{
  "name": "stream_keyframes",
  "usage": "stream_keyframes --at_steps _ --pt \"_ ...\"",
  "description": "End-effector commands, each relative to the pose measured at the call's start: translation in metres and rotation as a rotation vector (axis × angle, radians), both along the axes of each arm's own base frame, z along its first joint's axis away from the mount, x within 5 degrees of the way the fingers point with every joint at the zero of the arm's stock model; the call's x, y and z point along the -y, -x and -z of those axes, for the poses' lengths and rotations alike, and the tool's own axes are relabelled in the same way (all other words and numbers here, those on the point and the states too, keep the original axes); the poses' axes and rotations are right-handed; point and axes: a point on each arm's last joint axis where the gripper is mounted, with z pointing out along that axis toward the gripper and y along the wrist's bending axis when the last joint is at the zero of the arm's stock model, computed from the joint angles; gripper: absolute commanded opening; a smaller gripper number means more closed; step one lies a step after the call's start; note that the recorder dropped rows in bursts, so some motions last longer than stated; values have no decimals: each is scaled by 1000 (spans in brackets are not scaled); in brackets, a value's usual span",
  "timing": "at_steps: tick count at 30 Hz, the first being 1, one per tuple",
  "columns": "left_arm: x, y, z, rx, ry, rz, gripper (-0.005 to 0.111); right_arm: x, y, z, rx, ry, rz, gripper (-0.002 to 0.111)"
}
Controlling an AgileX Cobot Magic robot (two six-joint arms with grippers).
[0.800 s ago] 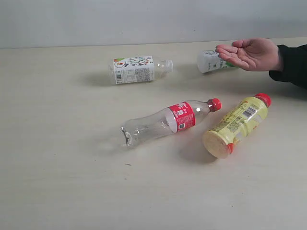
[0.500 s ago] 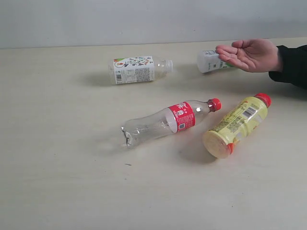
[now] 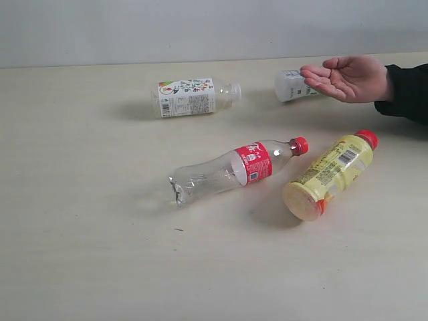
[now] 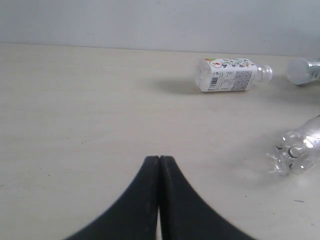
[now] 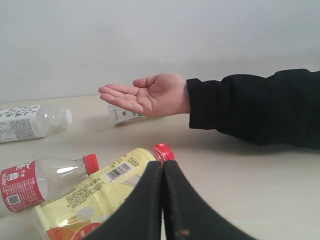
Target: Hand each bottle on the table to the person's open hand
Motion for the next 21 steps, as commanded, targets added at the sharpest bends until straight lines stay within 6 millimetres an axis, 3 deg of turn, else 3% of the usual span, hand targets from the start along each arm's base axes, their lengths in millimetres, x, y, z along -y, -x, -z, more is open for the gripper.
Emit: stream_keyframes --at_steps 1,7,21 --pt "0 0 0 7 8 -3 1 0 0 1 6 0 3 0" --pt "0 -1 -3 43 32 -7 1 0 0 1 6 0 3 0" --pt "-11 -3 -45 412 553 -133 1 0 0 1 6 0 3 0"
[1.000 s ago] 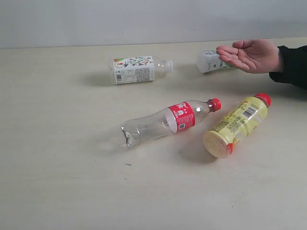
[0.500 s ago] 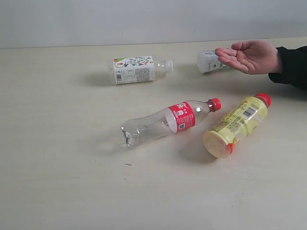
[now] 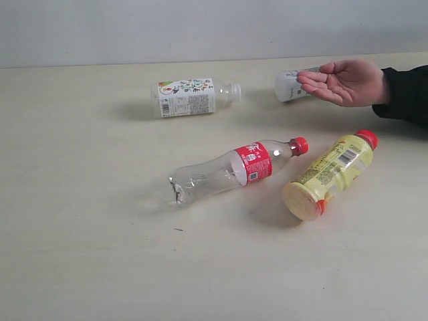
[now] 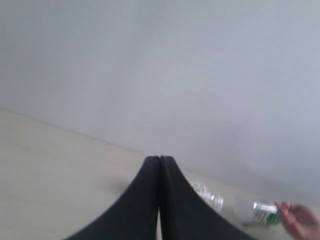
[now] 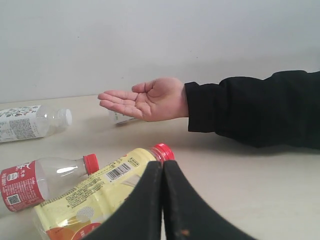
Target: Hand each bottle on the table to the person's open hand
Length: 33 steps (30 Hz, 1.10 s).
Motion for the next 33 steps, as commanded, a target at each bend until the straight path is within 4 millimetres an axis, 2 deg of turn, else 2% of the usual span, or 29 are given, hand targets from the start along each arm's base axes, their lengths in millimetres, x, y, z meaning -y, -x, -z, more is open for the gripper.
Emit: stream_keyframes --at_steps 1,5,7,11,19,24,27,29,31,33 --pt "-9 2 -16 159 180 -64 1 0 0 1 6 0 3 0" --pt "-12 5 -24 239 208 -93 1 0 0 1 6 0 3 0" --pt "-13 8 -37 272 244 -82 1 0 0 1 6 0 3 0" --pt "-11 12 -53 313 174 -66 1 0 0 1 6 0 3 0" --pt "-9 11 -49 269 188 -52 1 0 0 1 6 0 3 0" --pt "-12 13 -54 306 337 -38 1 0 0 1 6 0 3 0" --pt "-15 19 -69 435 385 -37 1 0 0 1 6 0 3 0" --pt "-15 20 -87 448 400 -23 0 0 0 1 6 0 3 0" --pt "-10 13 -105 334 407 14 0 0 0 1 6 0 3 0" --pt "-2 0 -130 200 298 34 0 0 0 1 6 0 3 0"
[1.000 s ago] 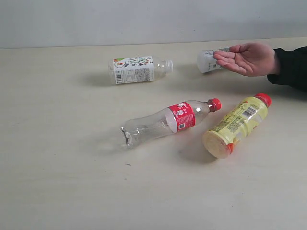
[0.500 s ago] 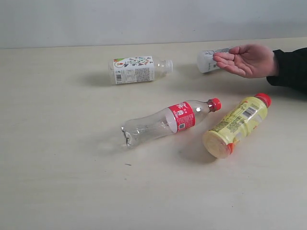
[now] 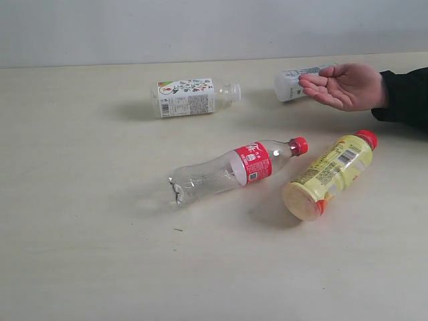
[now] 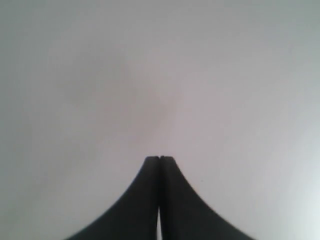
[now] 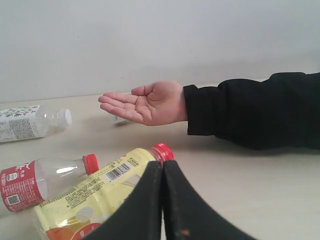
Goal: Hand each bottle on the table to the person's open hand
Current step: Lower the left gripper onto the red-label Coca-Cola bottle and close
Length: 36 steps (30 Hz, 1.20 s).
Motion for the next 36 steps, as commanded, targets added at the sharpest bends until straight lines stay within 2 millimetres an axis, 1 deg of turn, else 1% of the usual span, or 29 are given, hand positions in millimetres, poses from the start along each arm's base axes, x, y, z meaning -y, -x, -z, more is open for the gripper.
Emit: stream_keyframes --at_steps 1,4,6,7,8,10,11,13,14,15,16,18,20,24,25,26,27,28,29,30,31,32,33,36 --pt "14 -25 -45 -238 -171 60 0 0 0 1 6 0 3 0" --pt "24 -61 -71 -464 -360 68 0 0 0 1 6 0 3 0" --pt "31 -89 -77 -625 -479 99 0 0 0 1 6 0 3 0" --pt "34 -100 -76 -706 -514 130 0 0 0 1 6 0 3 0" --pt "40 -117 -76 -792 -563 170 0 0 0 1 6 0 3 0" --pt "48 -136 -70 -938 -628 270 0 0 0 1 6 0 3 0" --pt "55 -150 -65 -1023 -676 351 0 0 0 1 6 0 3 0" --pt "65 -166 -61 -1099 -736 467 0 0 0 1 6 0 3 0" --pt "71 -176 -53 -1168 -764 554 0 0 0 1 6 0 3 0" --pt "75 -182 -51 -1199 -783 604 0 0 0 1 6 0 3 0" --pt "79 -189 -45 -1242 -810 646 0 0 0 1 6 0 3 0" --pt "87 -198 -35 -1328 -895 711 0 0 0 1 6 0 3 0" --pt "97 -203 -25 -1392 -1024 732 0 0 0 1 6 0 3 0" --pt "124 -204 -7 -1400 -1229 757 0 0 0 1 6 0 3 0" --pt "134 -203 -3 -1390 -1261 776 0 0 0 1 6 0 3 0" --pt "152 -201 5 -1336 -1354 838 0 0 0 1 6 0 3 0" --pt "163 -199 9 -1285 -1424 878 0 0 0 1 6 0 3 0" --pt "183 -194 16 -1190 -1537 943 0 0 0 1 6 0 3 0" --pt "192 -192 20 -1154 -1575 967 0 0 0 1 6 0 3 0" --pt "207 -191 27 -1111 -1635 992 1 0 0 1 6 0 3 0" --pt "214 -192 29 -1098 -1661 995 3 0 0 1 6 0 3 0" --pt "227 -197 32 -1098 -1692 992 11 0 0 1 6 0 3 0" --pt "233 -201 34 -1108 -1690 981 16 0 0 1 6 0 3 0" --pt "251 -212 37 -1140 -1691 962 39 0 0 1 6 0 3 0"
